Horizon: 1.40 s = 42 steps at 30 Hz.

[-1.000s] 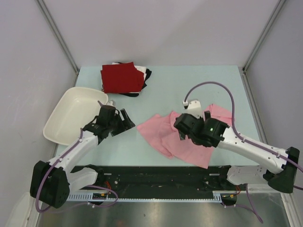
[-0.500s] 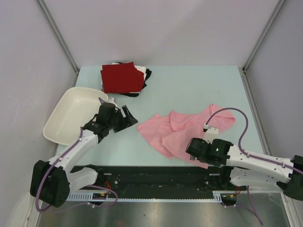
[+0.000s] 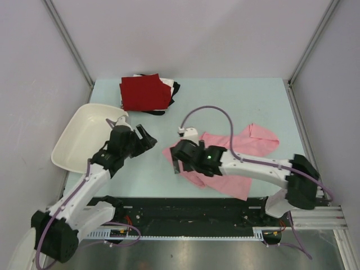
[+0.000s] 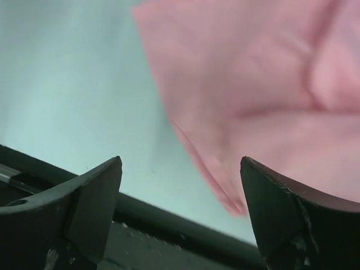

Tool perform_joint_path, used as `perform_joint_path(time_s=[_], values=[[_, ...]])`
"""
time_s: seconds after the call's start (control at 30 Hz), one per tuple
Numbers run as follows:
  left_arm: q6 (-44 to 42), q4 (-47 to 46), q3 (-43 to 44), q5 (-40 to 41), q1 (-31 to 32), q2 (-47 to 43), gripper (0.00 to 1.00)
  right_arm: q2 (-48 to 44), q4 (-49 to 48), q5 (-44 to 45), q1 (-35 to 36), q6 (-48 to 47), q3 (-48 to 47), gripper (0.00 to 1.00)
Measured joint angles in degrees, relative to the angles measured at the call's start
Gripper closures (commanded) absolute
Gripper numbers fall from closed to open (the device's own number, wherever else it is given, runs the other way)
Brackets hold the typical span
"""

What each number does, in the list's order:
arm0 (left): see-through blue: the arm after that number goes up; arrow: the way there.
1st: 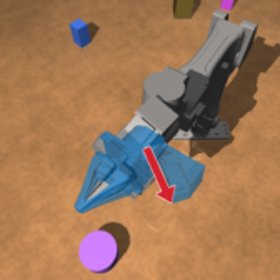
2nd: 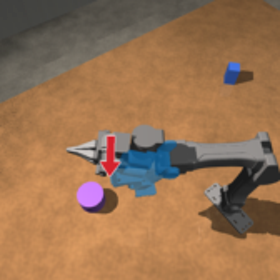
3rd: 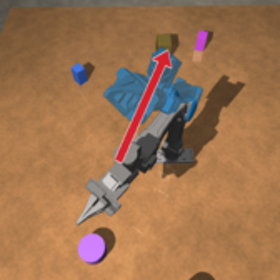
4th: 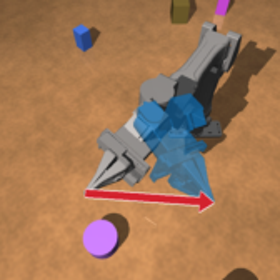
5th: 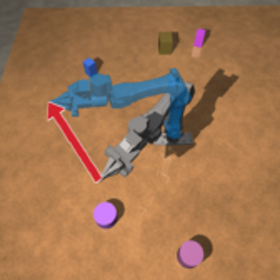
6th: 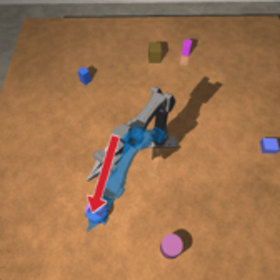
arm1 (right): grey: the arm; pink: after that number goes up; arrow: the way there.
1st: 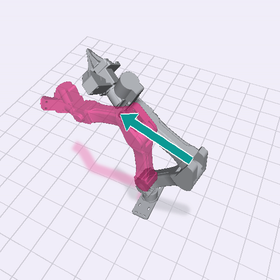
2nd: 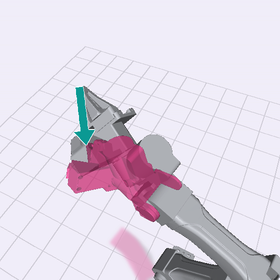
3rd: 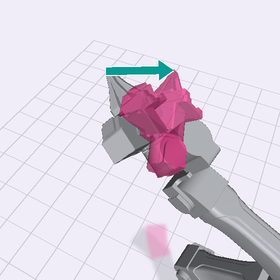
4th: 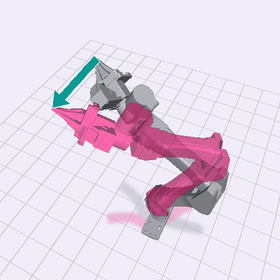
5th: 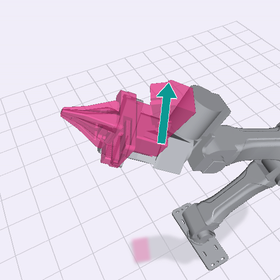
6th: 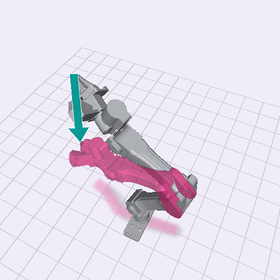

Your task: Fold and stack the t-shirts

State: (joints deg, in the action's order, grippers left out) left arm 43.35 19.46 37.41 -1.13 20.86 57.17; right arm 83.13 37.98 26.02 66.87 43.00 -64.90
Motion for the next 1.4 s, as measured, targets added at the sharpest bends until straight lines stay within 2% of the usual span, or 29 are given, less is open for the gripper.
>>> perform_joint_path(time_s=[0.1,0.27,0.4,0.7,1.03,1.07,1.17,1.2,1.4], values=[[1.6,3.26,1.27,3.08,-1.03,-7.13,0.2,10.47,-7.67,-4.11,-0.96,-6.36,-6.45,0.1],[1.79,6.86,2.69,3.37,-7.52,-8.22,0.19,24.09,-15.32,-9.44,-3.89,-11.93,-12.13,0.11],[1.95,8.66,-0.09,3.28,-11.93,-10.36,0.18,30.95,-17.9,-11.04,-5.49,-14.67,-16.63,0.11],[1.62,10.73,-2.03,2.14,-16.55,-13.29,0.18,38.4,-19.93,-11.13,-6.64,-18.91,-26.88,0.11],[0.31,10.69,-2.05,-0.17,-18.71,-12.98,0.18,41.9,-19.87,-10.49,-6.99,-19.76,-26.82,0.13],[0.15,10.69,-2.05,-0.37,-18.82,-12.92,0.18,41.92,-20.06,-10.43,-6.99,-19.78,-26.82,0.15],[-0.31,10.62,-2.12,-0.96,-19.15,-12.9,0.18,41.99,-20.02,-10.01,-7.04,-20.28,-26.77,0.3],[-0.35,10.4,-2.25,-1.09,-19.23,-12.9,0.18,42.01,-20.04,-9.77,-7.04,-20.41,-26.69,0.42],[-0.52,9.81,-3.3,-2.29,-19.56,-11.96,0.18,41.66,-20.74,-6.58,-6.95,-20.81,-25.0,0.62]])
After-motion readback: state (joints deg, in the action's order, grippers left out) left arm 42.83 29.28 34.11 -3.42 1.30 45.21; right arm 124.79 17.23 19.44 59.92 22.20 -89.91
